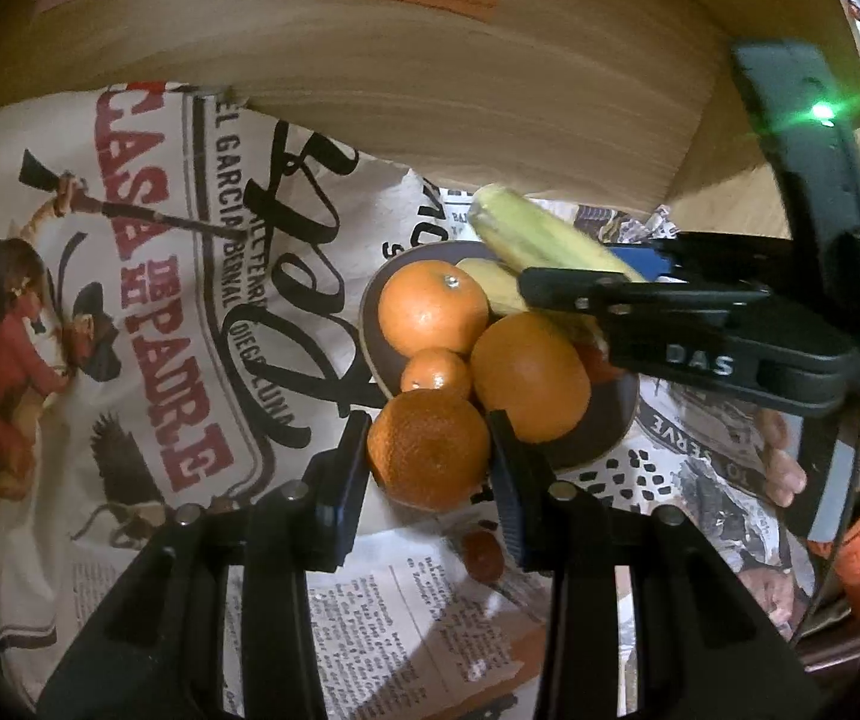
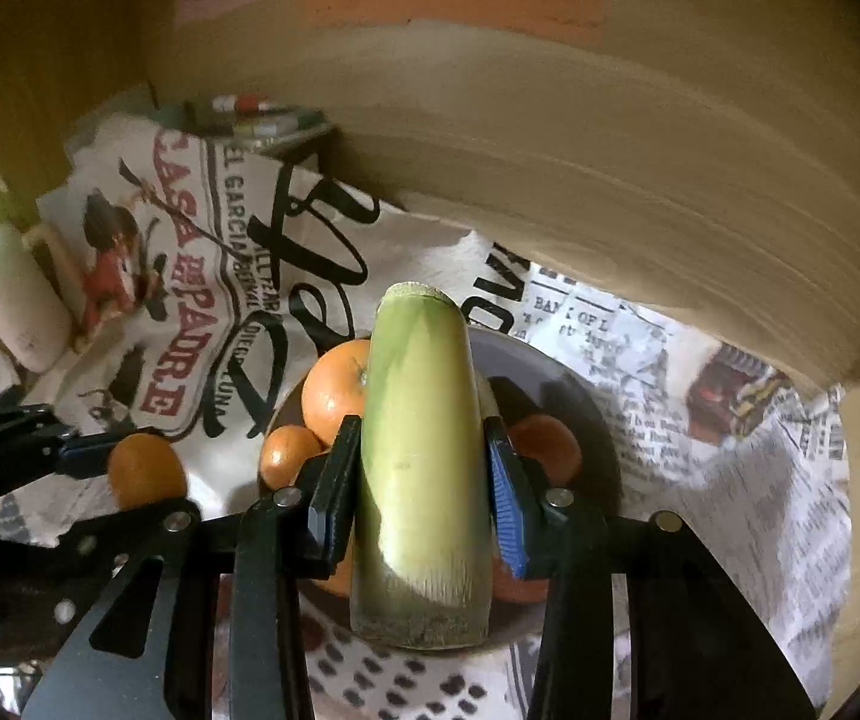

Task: Organize fruits
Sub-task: 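Carry the tangerine and corn cob onto the plate and open both grippers, then withdraw both grippers from the plate toward the remaining loose fruit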

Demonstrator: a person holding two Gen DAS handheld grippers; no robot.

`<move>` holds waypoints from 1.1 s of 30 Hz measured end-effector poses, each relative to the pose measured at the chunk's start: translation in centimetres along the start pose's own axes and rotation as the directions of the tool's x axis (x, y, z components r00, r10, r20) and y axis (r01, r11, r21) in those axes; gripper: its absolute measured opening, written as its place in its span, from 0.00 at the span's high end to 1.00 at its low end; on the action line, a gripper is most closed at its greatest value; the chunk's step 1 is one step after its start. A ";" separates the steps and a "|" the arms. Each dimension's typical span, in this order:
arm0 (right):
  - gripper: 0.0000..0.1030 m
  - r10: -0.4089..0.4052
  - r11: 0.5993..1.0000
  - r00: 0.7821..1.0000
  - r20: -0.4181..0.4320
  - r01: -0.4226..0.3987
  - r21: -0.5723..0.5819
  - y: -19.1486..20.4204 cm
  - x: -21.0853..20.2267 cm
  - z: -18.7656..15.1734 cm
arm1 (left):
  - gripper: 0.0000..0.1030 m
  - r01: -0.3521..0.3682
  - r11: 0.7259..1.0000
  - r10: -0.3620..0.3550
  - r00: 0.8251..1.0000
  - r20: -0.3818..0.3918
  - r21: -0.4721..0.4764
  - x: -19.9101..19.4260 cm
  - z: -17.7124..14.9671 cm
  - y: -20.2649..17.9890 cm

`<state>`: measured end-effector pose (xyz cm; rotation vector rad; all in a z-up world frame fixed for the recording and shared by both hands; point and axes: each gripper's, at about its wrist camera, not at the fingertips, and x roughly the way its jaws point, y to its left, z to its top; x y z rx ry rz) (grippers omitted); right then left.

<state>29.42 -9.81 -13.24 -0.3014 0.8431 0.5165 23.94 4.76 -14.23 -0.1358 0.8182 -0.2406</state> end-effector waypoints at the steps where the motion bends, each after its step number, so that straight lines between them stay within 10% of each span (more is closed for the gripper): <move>1: 0.65 -0.001 1.000 1.000 -0.012 0.001 -0.010 0.1 0.4 0.1 | 0.63 0.002 1.000 -0.002 1.000 -0.001 -0.003 0.0 -0.1 0.1; 12: 0.65 -0.006 1.000 0.998 -0.064 0.005 -0.017 -0.1 1.5 0.3 | 0.63 0.015 1.000 -0.016 1.000 -0.016 -0.012 0.5 -0.4 0.5; 33: 0.50 -0.016 0.996 0.994 0.107 0.007 0.084 -5.0 -6.8 -5.4 | 0.63 0.026 0.992 -0.018 0.998 -0.067 0.126 3.4 0.2 -8.8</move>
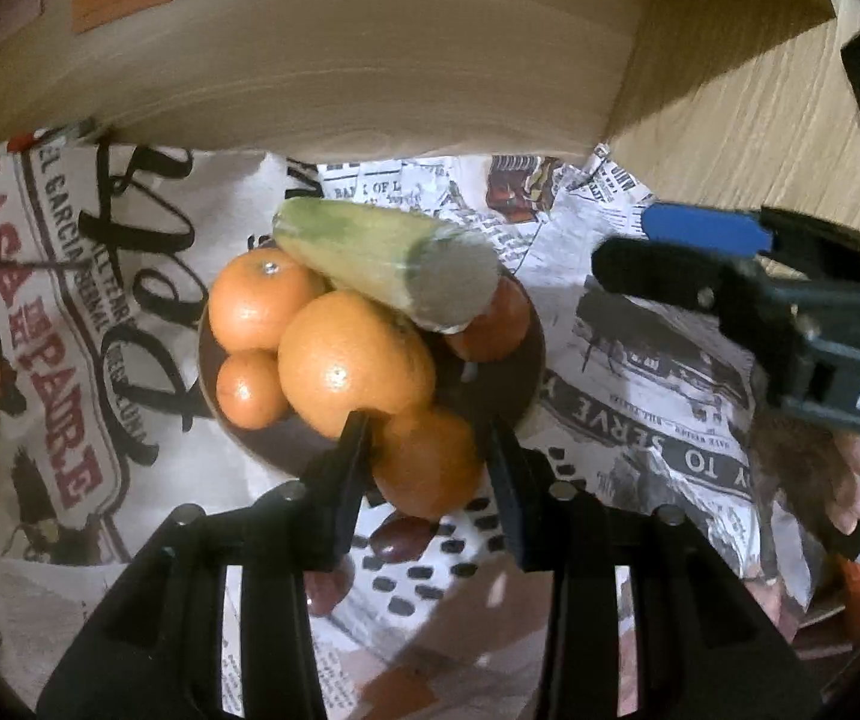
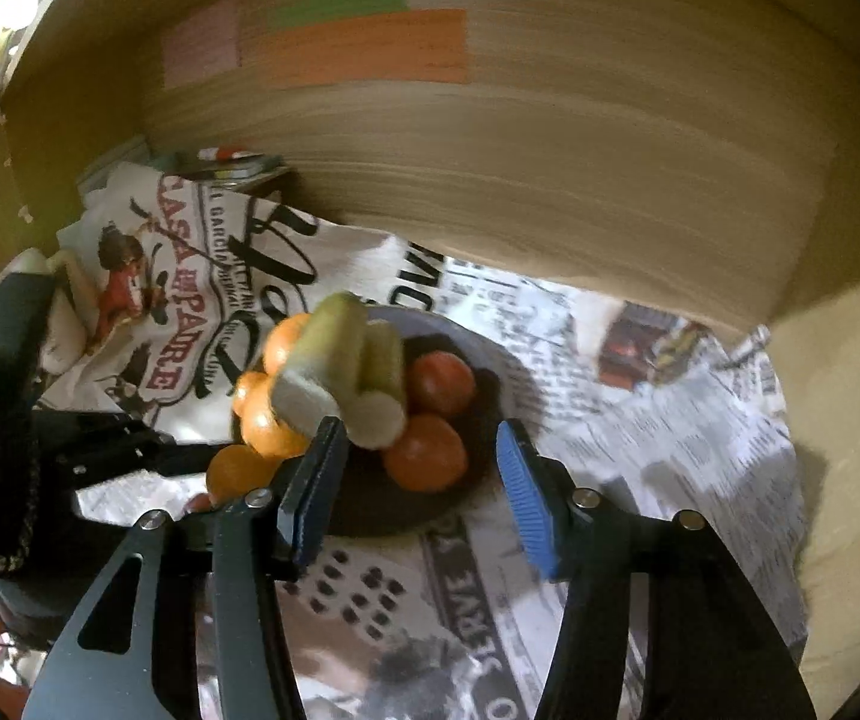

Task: Organize fruits
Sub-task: 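Withdraw both grippers from the plate toward the remaining loose fruit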

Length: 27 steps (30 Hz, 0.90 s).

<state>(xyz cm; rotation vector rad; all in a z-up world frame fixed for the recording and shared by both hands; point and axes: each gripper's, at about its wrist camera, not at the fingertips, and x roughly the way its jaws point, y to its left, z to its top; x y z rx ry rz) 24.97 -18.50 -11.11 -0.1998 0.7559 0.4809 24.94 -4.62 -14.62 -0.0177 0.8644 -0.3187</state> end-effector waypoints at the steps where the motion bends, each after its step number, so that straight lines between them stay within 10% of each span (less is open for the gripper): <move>1: 0.49 0.002 1.000 1.000 0.001 -0.002 0.009 -0.4 -0.1 -0.2 | 0.63 0.009 1.000 -0.009 1.000 0.001 -0.005 0.0 0.1 -0.2; 15: 0.49 0.053 0.993 0.998 -0.035 -0.049 0.104 -2.7 0.2 -2.2 | 0.63 -0.058 0.998 0.058 0.998 0.028 -0.010 -2.7 -1.2 1.2; 27: 0.49 0.199 0.980 0.973 -0.117 -0.194 0.051 3.8 1.6 -4.9 | 0.50 -0.097 0.994 0.096 0.995 -0.022 -0.045 -4.7 -6.1 5.0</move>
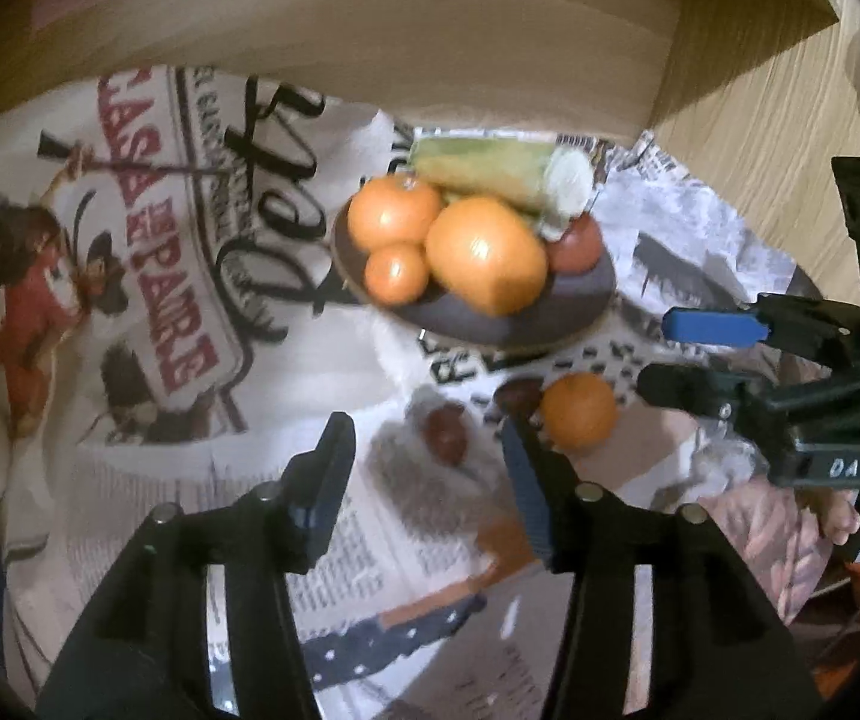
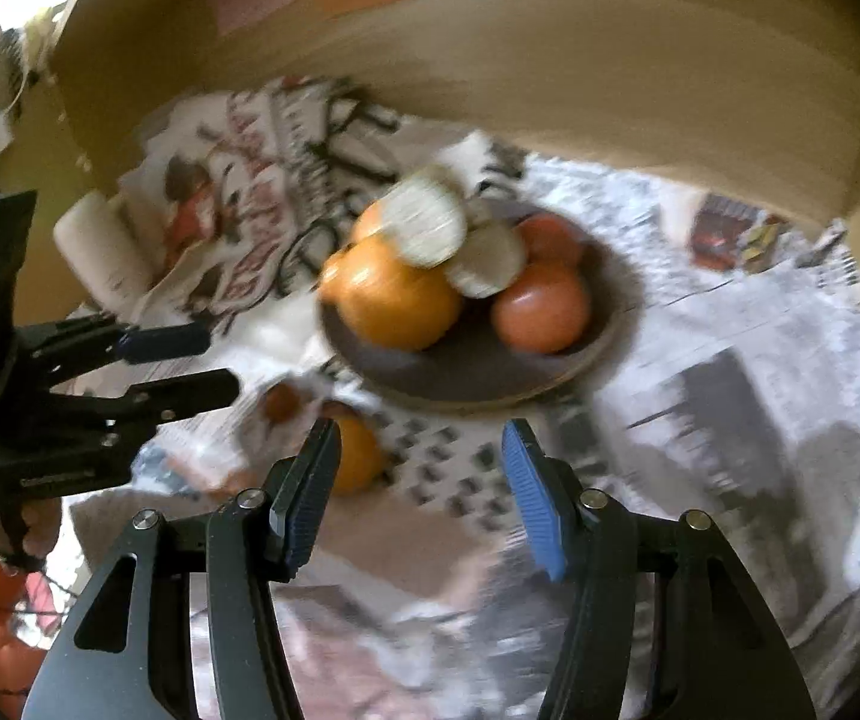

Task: Organize fruits
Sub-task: 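Withdraw both grippers from the plate toward the remaining loose fruit, then grasp another tangerine on the newspaper with the right gripper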

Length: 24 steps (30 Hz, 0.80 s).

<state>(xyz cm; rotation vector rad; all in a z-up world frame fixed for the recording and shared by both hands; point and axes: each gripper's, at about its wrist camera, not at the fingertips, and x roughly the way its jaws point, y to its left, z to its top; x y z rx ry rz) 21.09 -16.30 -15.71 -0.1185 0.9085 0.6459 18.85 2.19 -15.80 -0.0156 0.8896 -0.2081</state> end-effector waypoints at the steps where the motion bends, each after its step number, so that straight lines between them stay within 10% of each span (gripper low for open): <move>1: 0.49 0.011 1.000 1.000 -0.013 -0.011 -0.005 0.5 0.4 -0.2 | 0.50 0.002 1.000 -0.002 1.000 -0.007 -0.002 0.1 -0.3 0.2; 14: 0.65 -0.026 0.998 0.991 -0.131 0.018 -0.060 3.0 4.6 -0.4 | 0.50 0.080 0.997 -0.081 0.995 -0.061 -0.017 2.3 -1.0 1.3; 24: 0.66 -0.069 0.998 0.995 -0.067 0.069 -0.003 0.6 2.0 0.5 | 0.75 0.054 0.997 -0.049 0.996 -0.078 0.061 4.5 0.2 -0.3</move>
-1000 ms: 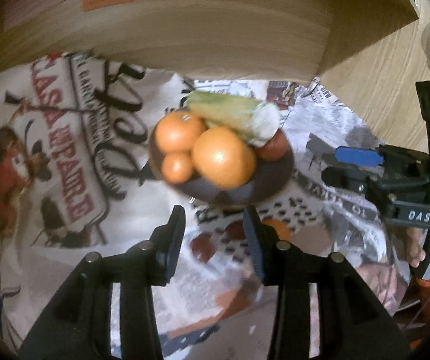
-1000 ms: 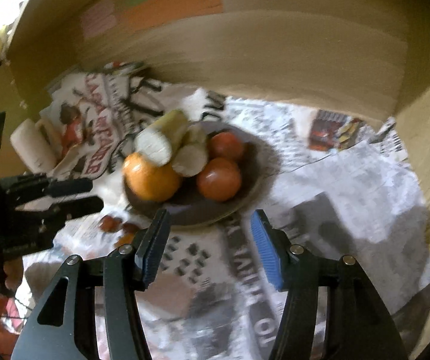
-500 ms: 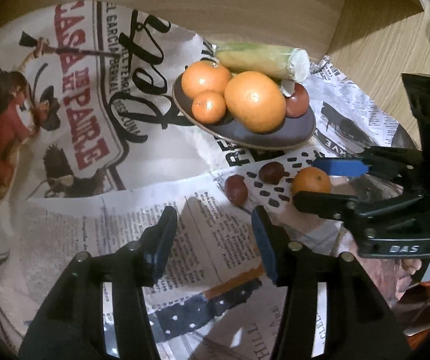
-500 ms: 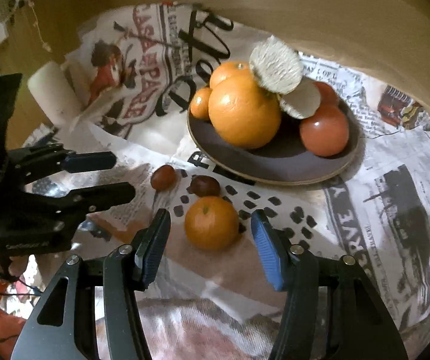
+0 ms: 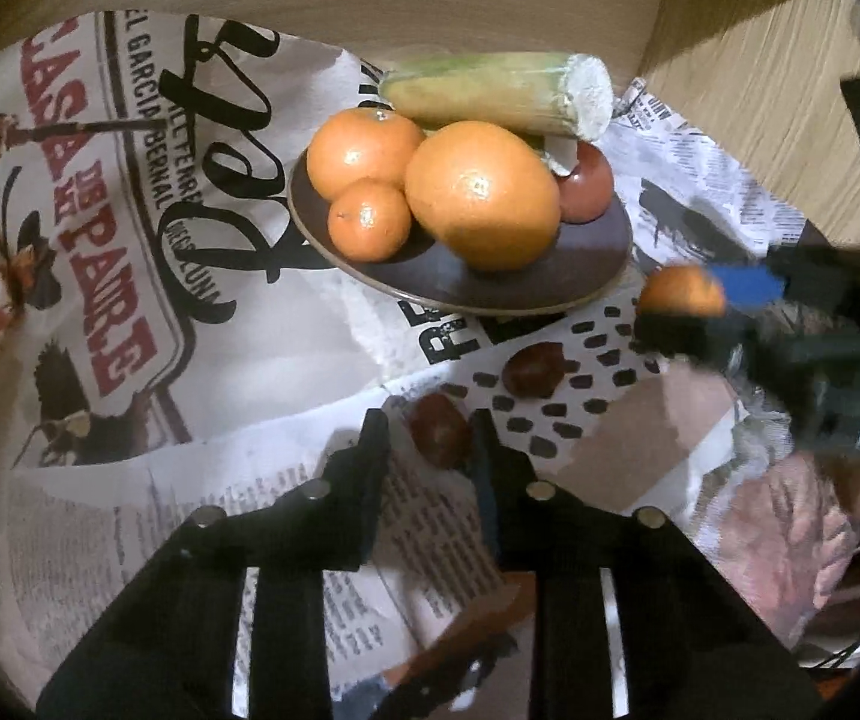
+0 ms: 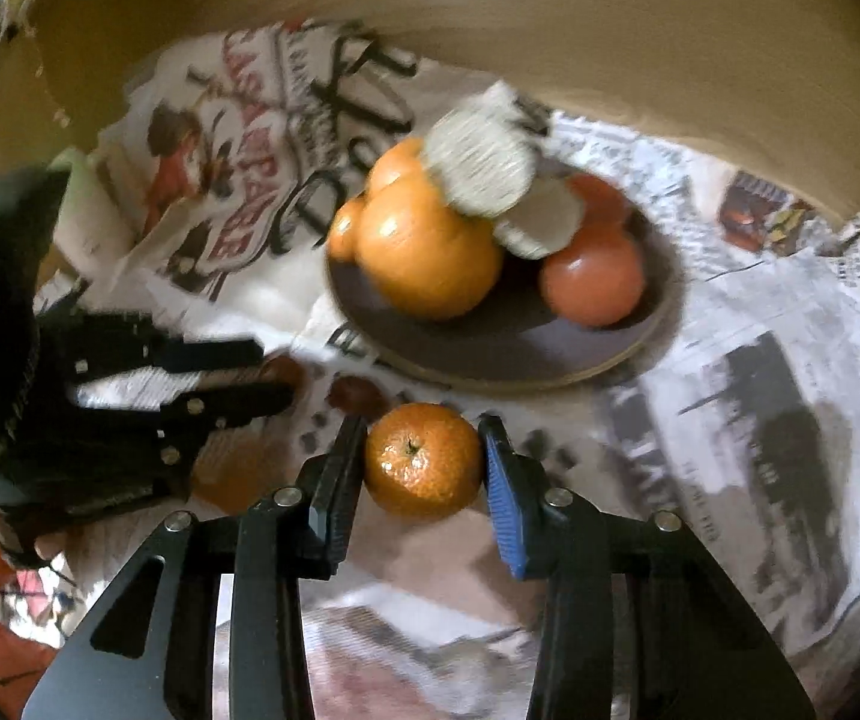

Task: Organize fruits
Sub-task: 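Grasp another tangerine on the newspaper with the right gripper, then lower the tangerine onto the plate beside the tomatoes and open the right gripper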

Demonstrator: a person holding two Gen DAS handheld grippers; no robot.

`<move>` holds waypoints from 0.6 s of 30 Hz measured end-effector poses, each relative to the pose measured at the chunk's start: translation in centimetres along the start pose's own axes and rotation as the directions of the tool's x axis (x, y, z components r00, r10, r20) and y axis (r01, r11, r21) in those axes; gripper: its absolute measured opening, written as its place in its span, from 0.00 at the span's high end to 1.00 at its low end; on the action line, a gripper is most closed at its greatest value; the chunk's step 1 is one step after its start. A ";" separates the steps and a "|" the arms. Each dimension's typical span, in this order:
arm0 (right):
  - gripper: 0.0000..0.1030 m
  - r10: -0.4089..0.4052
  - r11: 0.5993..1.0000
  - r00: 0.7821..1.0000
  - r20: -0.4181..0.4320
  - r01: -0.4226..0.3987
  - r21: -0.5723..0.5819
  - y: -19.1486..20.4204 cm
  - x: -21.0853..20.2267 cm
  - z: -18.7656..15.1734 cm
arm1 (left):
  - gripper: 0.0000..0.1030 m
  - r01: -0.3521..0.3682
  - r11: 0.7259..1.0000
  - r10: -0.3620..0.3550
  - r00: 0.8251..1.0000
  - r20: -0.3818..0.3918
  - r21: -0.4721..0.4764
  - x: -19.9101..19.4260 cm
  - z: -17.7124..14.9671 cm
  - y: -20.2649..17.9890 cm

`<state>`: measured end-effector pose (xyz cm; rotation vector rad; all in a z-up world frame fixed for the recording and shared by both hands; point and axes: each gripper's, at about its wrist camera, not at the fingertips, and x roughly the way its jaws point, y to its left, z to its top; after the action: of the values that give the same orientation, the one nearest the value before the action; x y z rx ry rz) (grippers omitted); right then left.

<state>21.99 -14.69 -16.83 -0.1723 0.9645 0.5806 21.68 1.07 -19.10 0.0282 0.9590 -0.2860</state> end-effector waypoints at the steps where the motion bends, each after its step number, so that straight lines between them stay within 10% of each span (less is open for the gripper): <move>1: 0.66 -0.006 1.000 1.000 0.010 0.006 0.011 -0.5 -0.2 0.3 | 0.76 -0.005 1.000 0.005 1.000 0.002 0.006 0.0 0.0 -0.1; 18: 0.65 -0.053 0.997 0.998 0.018 0.052 0.065 -4.0 1.9 3.5 | 0.82 0.017 0.999 -0.015 0.998 0.054 -0.030 -1.3 2.2 1.0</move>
<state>27.51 -15.91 -16.87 -0.1335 0.9558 0.5015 22.97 2.01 -16.85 -0.0153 0.9100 -0.2852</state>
